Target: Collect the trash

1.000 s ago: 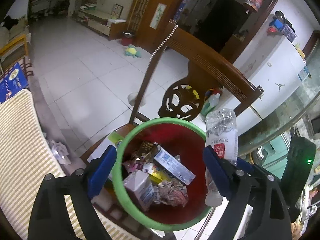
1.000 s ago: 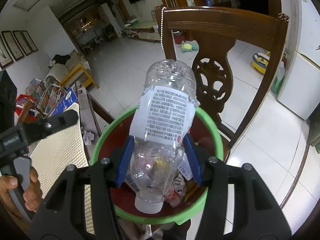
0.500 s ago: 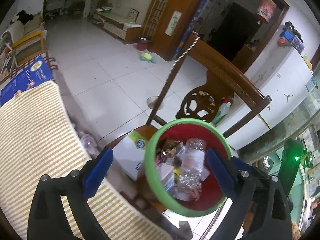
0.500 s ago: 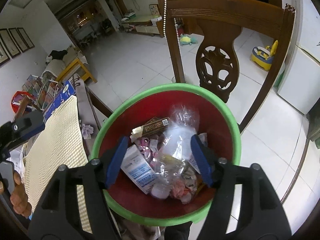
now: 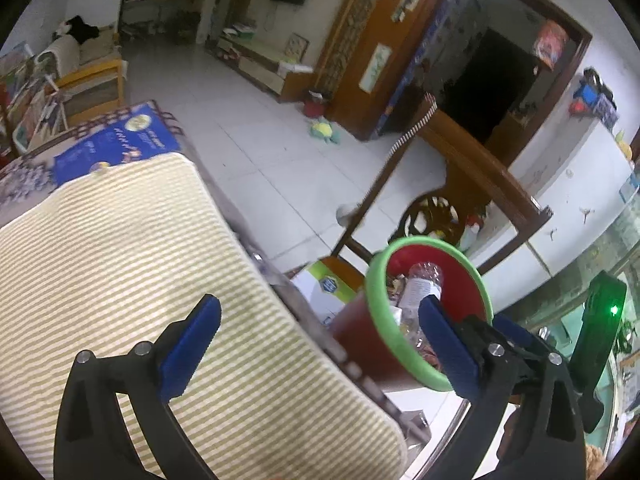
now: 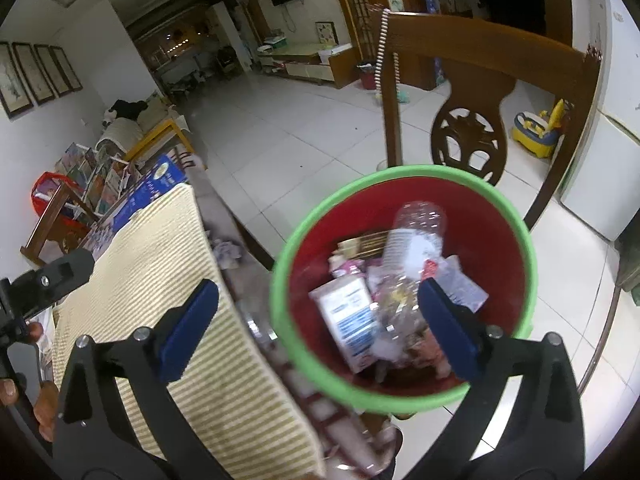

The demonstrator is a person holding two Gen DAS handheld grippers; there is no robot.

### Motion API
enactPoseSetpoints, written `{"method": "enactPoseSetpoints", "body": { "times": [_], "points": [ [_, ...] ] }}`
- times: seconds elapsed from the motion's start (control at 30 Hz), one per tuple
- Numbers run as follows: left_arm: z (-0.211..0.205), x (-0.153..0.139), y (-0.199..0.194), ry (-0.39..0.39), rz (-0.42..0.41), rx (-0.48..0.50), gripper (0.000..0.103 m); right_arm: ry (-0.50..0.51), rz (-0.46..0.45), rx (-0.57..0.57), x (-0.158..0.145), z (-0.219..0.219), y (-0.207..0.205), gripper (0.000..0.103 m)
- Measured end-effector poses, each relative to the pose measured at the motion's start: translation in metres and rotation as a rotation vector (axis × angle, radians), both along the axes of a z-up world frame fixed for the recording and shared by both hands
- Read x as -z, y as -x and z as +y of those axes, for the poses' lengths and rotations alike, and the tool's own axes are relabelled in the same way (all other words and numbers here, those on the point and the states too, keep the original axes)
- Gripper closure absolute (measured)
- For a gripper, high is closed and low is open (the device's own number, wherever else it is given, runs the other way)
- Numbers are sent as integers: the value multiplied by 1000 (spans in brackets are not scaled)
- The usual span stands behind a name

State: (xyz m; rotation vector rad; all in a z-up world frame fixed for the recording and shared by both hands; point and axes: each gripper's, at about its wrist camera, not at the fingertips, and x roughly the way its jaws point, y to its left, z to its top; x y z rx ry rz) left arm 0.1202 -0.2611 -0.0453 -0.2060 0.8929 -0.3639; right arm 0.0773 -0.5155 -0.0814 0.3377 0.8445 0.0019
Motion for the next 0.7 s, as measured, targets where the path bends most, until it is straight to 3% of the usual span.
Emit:
{"method": "enactPoseSetpoints", "body": {
  "times": [0.13,0.27,0.37,0.43,0.6,0.7],
  "points": [
    [43,-13,23,-1,-89,-62,8,38,-100,-35,-22,43,18,5],
    [82,-32,47,-37,-215,-150,8,120,-285,-21,-54,91,43,5],
    [113,-51,75,-102,-359,-245,8,206,-449,40,-76,129,64,5],
    [128,-60,90,-125,-423,-262,8,216,-505,44,-82,148,73,5],
    [164,-74,123,-179,-543,-343,8,199,-541,15,-87,185,84,5],
    [183,-78,132,-171,-536,-371,8,169,-545,-17,-89,203,91,5]
  ]
}}
